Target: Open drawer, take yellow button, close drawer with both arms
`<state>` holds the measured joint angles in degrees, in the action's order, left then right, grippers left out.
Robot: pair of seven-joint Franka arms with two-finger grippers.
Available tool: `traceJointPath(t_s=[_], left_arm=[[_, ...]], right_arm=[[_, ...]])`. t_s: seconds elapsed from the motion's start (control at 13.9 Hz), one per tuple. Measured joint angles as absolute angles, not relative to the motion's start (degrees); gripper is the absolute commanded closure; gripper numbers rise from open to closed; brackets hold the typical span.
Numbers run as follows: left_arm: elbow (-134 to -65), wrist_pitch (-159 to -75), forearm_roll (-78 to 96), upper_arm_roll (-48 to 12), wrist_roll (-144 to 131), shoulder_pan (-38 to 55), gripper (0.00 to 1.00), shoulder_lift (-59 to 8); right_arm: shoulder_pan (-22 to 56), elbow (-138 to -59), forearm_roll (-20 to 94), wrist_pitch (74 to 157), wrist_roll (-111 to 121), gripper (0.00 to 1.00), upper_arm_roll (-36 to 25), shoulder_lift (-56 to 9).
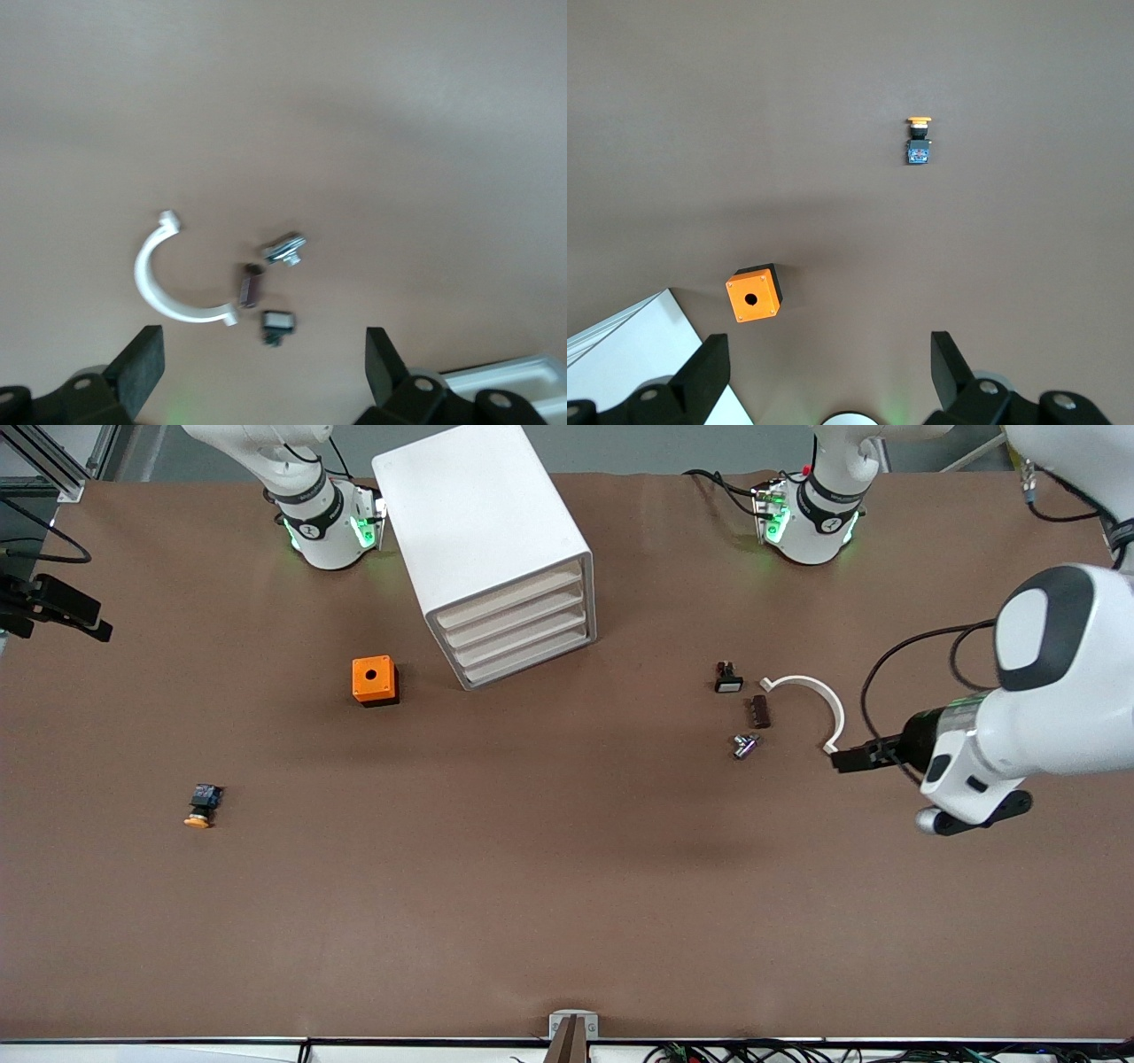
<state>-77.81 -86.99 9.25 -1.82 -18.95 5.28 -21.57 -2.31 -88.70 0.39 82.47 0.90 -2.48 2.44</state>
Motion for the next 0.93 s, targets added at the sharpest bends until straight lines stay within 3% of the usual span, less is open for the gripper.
traceJointPath(t_s=[0.29,0.65,0.93], left_arm=[[-88.2,-87.1,6.2,-1.8,-10.4,2.2,0.0,-11.8],[-109.2,-101.1,5.0,-1.9,-5.7,0.1,0.0,2.6],[-112.3,-103.9,5.0,-2.0,-5.7,0.1,0.0,6.4]], right_arm=[[-2.3,-88.4,0.4,82.9,0.9,0.0,-2.4,2.8],[-1.8,-87.9,0.9,82.5,0.8,0.0,-2.3,3.5],[-1.6,-87.9,0.9,82.9,0.8,0.0,-2.3,3.8]])
